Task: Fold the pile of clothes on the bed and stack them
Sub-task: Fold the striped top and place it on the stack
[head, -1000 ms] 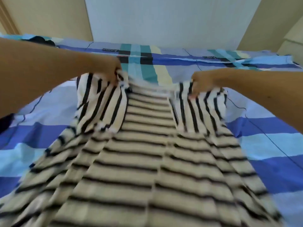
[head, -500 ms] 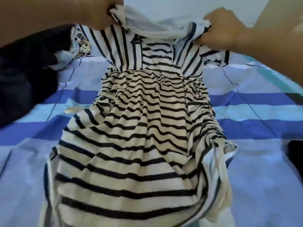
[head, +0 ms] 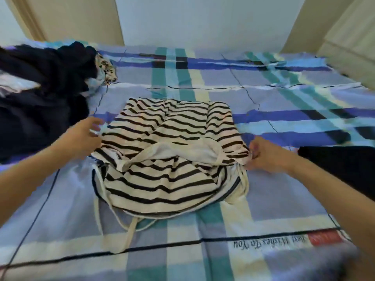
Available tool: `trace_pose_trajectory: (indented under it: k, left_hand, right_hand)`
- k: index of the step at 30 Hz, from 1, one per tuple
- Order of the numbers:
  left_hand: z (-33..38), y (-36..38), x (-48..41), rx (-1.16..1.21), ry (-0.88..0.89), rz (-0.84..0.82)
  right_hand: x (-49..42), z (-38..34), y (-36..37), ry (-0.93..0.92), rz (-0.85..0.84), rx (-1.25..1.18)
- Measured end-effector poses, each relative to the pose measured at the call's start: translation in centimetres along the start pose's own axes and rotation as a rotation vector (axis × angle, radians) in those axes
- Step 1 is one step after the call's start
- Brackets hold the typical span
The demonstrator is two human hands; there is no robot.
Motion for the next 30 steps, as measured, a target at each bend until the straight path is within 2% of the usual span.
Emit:
trace_pose_trajectory:
  k: [1, 6, 9, 12, 17, 21, 24, 27, 30]
  left_hand:
    - [-1.3, 0.6, 0.5, 0.036, -0.102, -0.001]
    - [-1.2, 1.9, 2.7, 0.311, -0.349, -0.103]
    - [-0.6, 2.0, 4.2, 0.45, -0.353, -0.231]
    - [0.1, 0.9, 5.3, 0.562, -0.329, -0.257]
    - [-0.6, -1.0, 6.7, 0.573, -0.362, -0.405]
    - [-2.1, -0.9, 7.7, 0.538, -0.378, -0.443]
    - [-1.6, 0.5, 8.7, 0.501, -0.299, -0.515]
    - [-1.3, 0.7, 8.9, 0.485, -0.264, -0.45]
    - [-1.0, -0.6, 9.1, 0.461, -0.253, -0.308]
  right_hand:
    - [0.3, 0.9, 0.9, -0.022, 0.009, -0.054]
    - [0.3, 0.8, 2.3, -0.082, 0.206, -0.33]
    - [0.7, 0.9, 2.3, -0.045, 0.237, -0.454]
    - [2.8, 1.6, 0.7, 0.017, 0.202, -0.482]
    - [7.1, 5.0, -2.8, 0.093, 0.066, -0.298]
    - [8.4, 7.5, -2.8, 0.23, -0.12, -0.001]
    - [7.6, 6.8, -1.9, 0.163, -0.098, 0.108]
    - [6.5, 4.8, -1.2, 0.017, -0.013, -0.024]
    - [6.2, 5.4, -1.5, 0.033, -0.059, 0.035]
Point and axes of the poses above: each hand's wrist, its own x-axis away from the middle knuckle, its own y-axis out of the palm, z = x × y, the point moved 5 cm from there along -x, towards the middle knuckle, and after that the axes turned 10 degrees about -y, right-handed, at the moved point
